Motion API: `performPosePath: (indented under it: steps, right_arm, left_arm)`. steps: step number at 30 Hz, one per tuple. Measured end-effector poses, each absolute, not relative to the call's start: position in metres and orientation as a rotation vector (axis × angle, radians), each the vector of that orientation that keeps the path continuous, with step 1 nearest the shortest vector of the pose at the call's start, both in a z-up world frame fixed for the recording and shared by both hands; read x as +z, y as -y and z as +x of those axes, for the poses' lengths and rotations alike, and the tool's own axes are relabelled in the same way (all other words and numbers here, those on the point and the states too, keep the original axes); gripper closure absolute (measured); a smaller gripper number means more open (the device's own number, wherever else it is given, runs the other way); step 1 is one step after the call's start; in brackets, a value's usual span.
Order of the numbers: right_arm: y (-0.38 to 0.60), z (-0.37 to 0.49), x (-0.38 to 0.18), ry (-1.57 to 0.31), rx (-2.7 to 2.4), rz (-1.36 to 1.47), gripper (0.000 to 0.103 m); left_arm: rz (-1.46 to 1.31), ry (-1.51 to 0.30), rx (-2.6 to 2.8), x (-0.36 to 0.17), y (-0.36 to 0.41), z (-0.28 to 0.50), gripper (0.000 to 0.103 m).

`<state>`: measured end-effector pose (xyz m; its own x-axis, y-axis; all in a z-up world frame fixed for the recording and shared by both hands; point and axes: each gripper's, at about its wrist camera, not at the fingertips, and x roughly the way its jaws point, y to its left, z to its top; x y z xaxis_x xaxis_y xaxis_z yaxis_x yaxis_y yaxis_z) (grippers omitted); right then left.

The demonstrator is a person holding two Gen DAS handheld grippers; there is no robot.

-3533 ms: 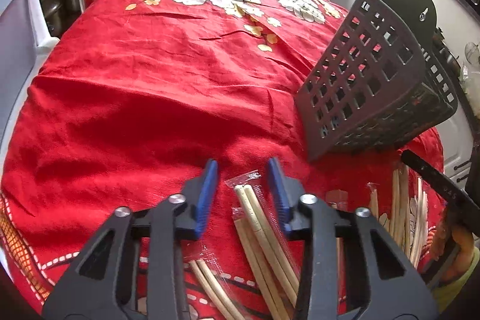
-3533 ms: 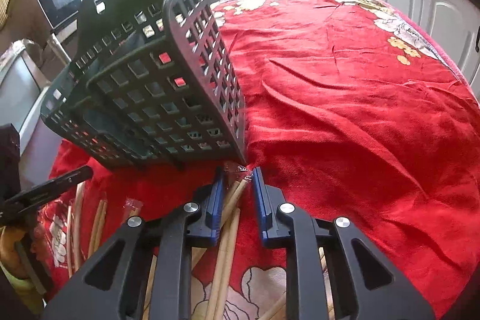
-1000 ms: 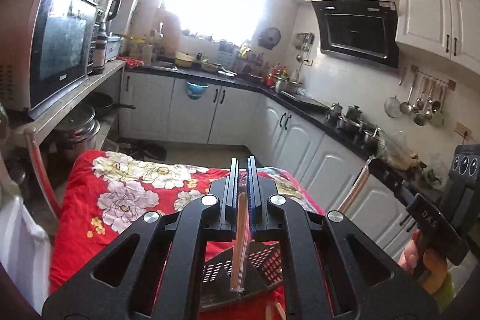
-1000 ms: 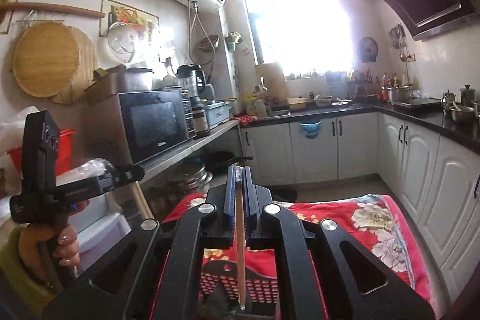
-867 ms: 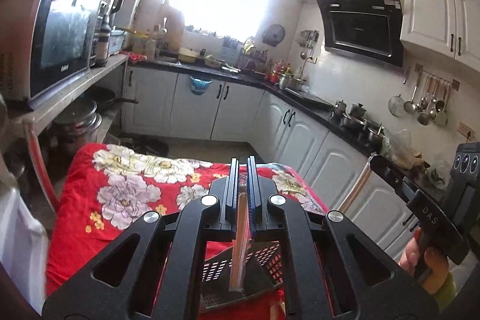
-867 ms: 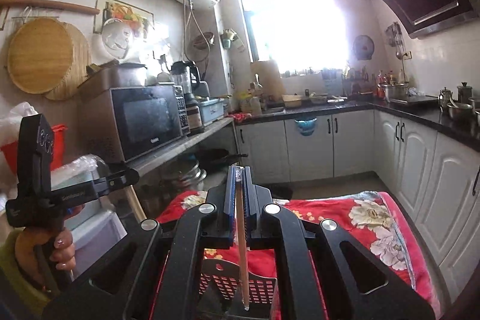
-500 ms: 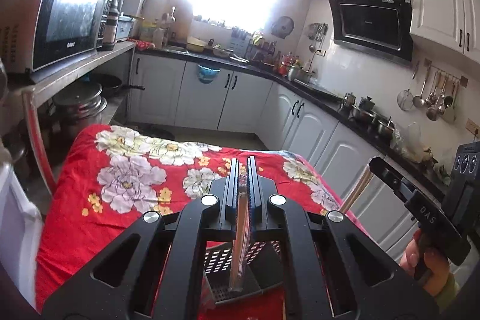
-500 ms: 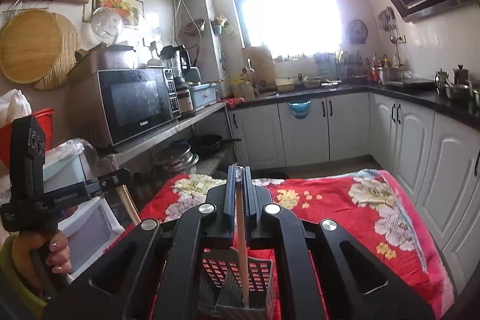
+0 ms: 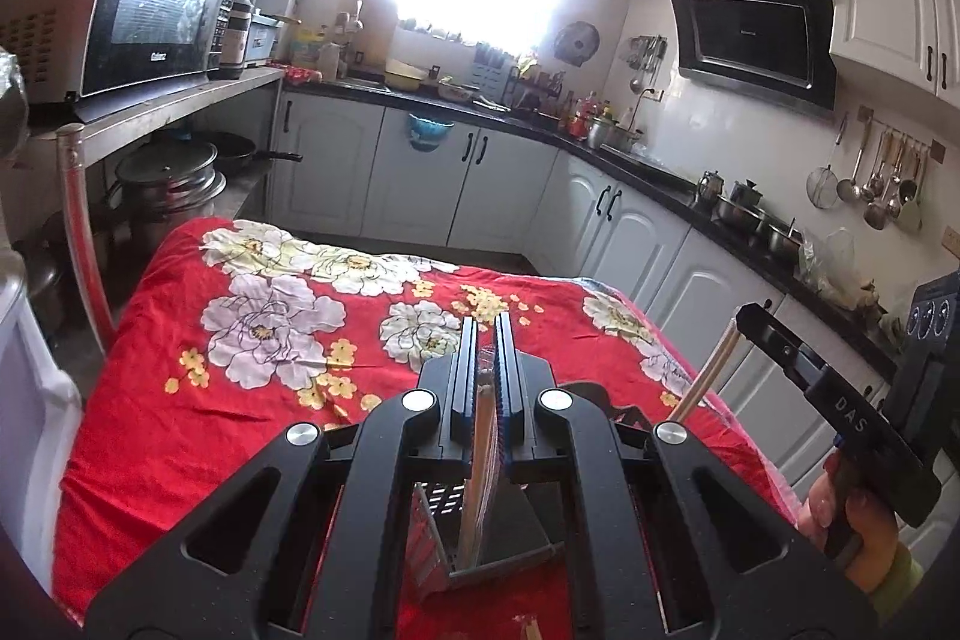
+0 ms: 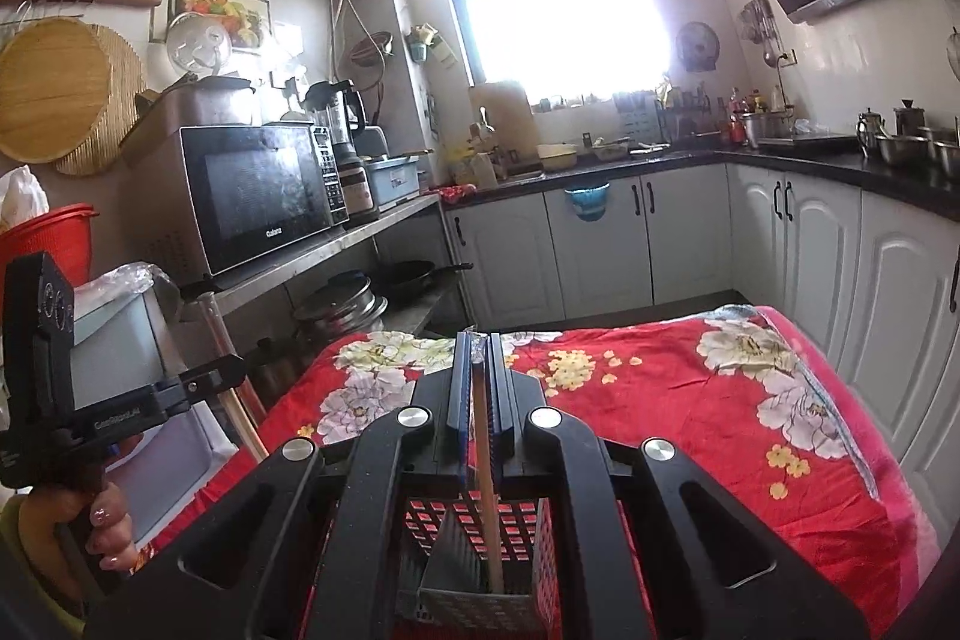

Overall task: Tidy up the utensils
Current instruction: 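Lift both held chopsticks and lower them upright into the black caddy, then open the left tool while the right tool opens, leaving chopsticks in the caddy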

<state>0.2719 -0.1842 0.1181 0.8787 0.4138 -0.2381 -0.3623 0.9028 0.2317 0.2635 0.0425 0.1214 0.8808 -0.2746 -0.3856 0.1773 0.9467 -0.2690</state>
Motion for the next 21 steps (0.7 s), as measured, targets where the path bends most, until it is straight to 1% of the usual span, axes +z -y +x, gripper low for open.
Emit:
performPosePath:
  steps: [9, 14, 15, 16, 18, 19, 21]
  right_arm:
    - [0.193, 0.266, 0.111, -0.311, 0.372, 0.198, 0.096]
    - [0.199, 0.261, 0.109, -0.323, 0.358, 0.202, 0.087]
    - [0.200, 0.260, 0.108, -0.326, 0.355, 0.203, 0.086]
    - [0.202, 0.259, 0.108, -0.327, 0.353, 0.202, 0.082]
    - [0.203, 0.255, 0.107, -0.327, 0.348, 0.197, 0.078]
    - [0.203, 0.253, 0.107, -0.327, 0.347, 0.194, 0.076]
    - [0.203, 0.250, 0.107, -0.329, 0.343, 0.188, 0.072]
  left_arm:
    - [-0.240, -0.448, -0.223, 0.112, -0.049, 0.256, 0.100]
    - [-0.251, -0.454, -0.217, 0.109, -0.053, 0.252, 0.099]
    - [-0.252, -0.456, -0.216, 0.109, -0.054, 0.251, 0.095]
    - [-0.256, -0.457, -0.216, 0.108, -0.054, 0.250, 0.093]
    - [-0.263, -0.460, -0.213, 0.107, -0.056, 0.248, 0.085]
    - [-0.264, -0.461, -0.211, 0.107, -0.057, 0.248, 0.083]
    - [-0.269, -0.465, -0.209, 0.105, -0.058, 0.246, 0.077]
